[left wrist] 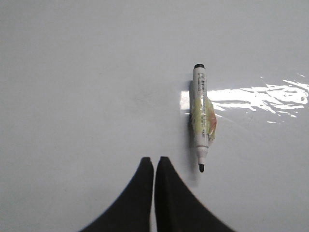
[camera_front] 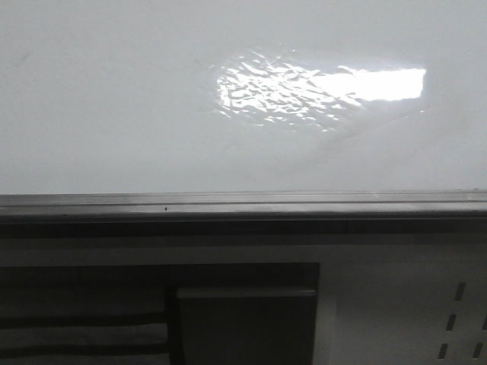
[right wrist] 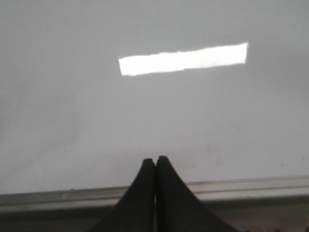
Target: Write number 4 on whiteboard
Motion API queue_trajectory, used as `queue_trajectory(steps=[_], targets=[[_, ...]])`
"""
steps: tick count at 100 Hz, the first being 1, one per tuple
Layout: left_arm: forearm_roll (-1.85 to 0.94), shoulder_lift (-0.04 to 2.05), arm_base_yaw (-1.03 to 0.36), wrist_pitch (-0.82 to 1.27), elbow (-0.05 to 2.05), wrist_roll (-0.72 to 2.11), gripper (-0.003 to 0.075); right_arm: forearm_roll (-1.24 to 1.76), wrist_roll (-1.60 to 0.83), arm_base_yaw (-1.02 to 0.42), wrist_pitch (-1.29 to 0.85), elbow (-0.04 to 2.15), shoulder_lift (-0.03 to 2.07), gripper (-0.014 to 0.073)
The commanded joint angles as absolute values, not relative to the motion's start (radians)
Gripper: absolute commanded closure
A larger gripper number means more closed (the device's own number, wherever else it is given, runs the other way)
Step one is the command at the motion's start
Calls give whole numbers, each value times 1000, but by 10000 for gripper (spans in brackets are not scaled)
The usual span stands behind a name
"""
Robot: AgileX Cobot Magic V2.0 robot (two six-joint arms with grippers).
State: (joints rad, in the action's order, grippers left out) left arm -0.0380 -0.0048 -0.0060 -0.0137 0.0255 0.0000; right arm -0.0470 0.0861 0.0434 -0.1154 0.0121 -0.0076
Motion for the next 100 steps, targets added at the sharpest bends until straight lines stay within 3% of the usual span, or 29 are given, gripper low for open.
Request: queue_trajectory(steps=[1,40,100], targets=[[-71,-21,-16,-46,127,-12,741,-48,82,47,-136,113,-16,666],[-78,301,-16,356,612,-12,741,-48,6,46,-439,537,249,666],[-78,381,-16,364,634,-12,741,-48,-17,46,-429,600,329,666]])
